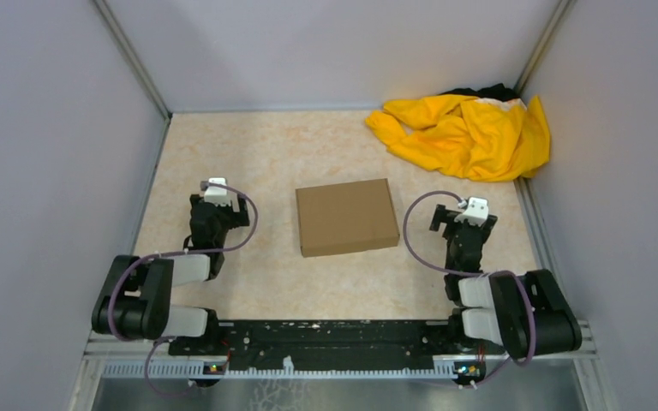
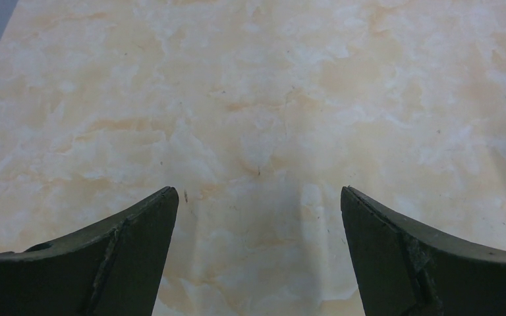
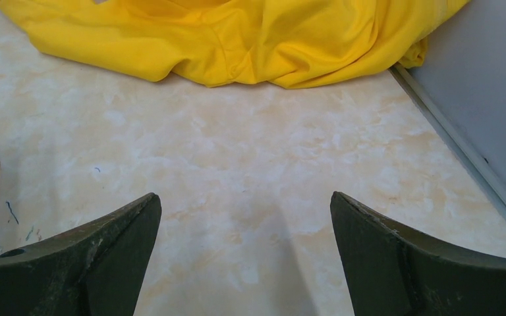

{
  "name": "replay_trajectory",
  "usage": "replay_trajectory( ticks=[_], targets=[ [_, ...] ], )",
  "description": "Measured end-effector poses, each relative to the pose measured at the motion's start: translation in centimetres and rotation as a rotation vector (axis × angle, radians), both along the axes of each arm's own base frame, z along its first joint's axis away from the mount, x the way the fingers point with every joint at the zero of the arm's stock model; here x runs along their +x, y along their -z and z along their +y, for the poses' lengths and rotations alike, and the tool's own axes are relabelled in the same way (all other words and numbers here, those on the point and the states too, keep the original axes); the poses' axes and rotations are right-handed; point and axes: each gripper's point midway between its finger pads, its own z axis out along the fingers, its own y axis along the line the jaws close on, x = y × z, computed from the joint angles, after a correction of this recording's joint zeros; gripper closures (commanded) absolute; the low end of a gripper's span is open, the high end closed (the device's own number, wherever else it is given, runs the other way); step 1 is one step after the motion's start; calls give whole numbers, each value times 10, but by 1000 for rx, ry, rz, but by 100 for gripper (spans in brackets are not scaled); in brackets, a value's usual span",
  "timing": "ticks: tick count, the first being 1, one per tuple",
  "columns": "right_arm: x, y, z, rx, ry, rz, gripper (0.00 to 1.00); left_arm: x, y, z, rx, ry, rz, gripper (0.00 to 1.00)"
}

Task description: Fold the paper box

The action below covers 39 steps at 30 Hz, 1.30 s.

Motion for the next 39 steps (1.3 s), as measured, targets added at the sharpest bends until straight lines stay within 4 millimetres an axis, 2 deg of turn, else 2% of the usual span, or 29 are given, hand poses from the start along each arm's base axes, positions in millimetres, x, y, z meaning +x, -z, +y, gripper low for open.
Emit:
replay_trajectory(
  ticks=[3,8,11,16,21,28,39],
  targets=[
    [8,-1,1,-2,1,-22,1,4,5,3,-10,7,0,1],
    [14,11,1,-19,-3,-10,1,14,0,10,-40,21,-38,1],
    [17,4,1,-23,-4,-33,1,20,-2,11,-54,40,-77,1],
    [22,-5,7,-34,-40,-67,1,15,17,5,-71,77,-60,1],
    [25,-6,20,-59,-126,-63,1,20,3,2,-73,97,-121,1],
    [33,-9,24,-66,-148,-62,1,20,2,0,-74,106,-127,1],
    [33,-9,26,-66,-157,-64,1,21,1,0,-75,108,-131,1]
  ],
)
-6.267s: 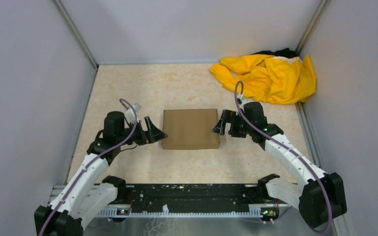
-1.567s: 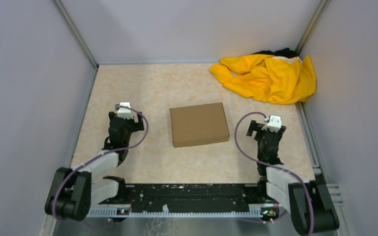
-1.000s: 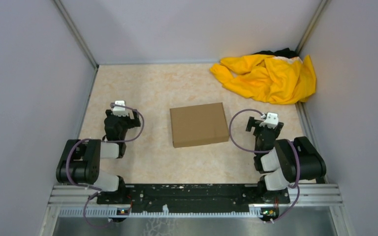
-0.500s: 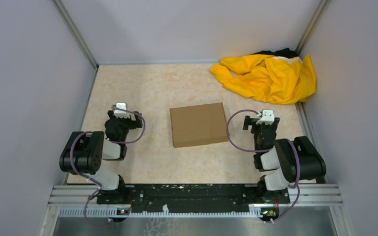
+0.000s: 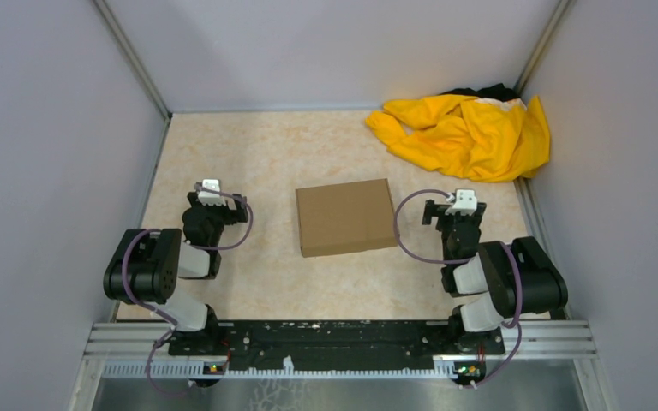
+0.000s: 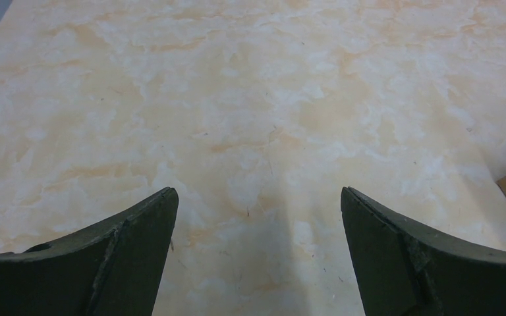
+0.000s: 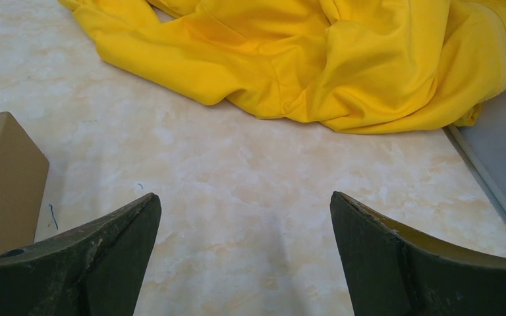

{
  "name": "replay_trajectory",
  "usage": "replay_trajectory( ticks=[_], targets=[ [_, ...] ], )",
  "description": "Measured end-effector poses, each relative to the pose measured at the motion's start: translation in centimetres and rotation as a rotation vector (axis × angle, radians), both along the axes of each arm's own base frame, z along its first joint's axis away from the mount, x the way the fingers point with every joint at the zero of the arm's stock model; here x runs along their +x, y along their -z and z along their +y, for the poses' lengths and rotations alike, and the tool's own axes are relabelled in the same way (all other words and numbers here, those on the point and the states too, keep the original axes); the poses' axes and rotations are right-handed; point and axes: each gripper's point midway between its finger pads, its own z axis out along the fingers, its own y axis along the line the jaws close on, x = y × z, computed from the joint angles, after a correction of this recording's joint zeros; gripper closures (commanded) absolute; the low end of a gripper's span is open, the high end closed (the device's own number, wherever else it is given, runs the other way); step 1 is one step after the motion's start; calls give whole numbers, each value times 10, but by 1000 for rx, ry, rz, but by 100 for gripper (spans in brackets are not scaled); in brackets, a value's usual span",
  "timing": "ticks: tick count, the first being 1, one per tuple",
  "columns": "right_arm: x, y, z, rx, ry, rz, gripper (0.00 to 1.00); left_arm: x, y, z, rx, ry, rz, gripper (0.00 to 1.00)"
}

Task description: Fold the paper box

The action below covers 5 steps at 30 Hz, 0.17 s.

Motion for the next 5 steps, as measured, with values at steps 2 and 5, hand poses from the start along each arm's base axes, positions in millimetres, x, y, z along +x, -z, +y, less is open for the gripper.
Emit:
replay_trajectory(
  ticks=[2,5],
  targets=[
    [0,0,0,0,-1,0,1,0,0,0,0,0,0,1],
    [0,0,0,0,-2,0,1,0,0,0,0,0,0,1]
  ],
)
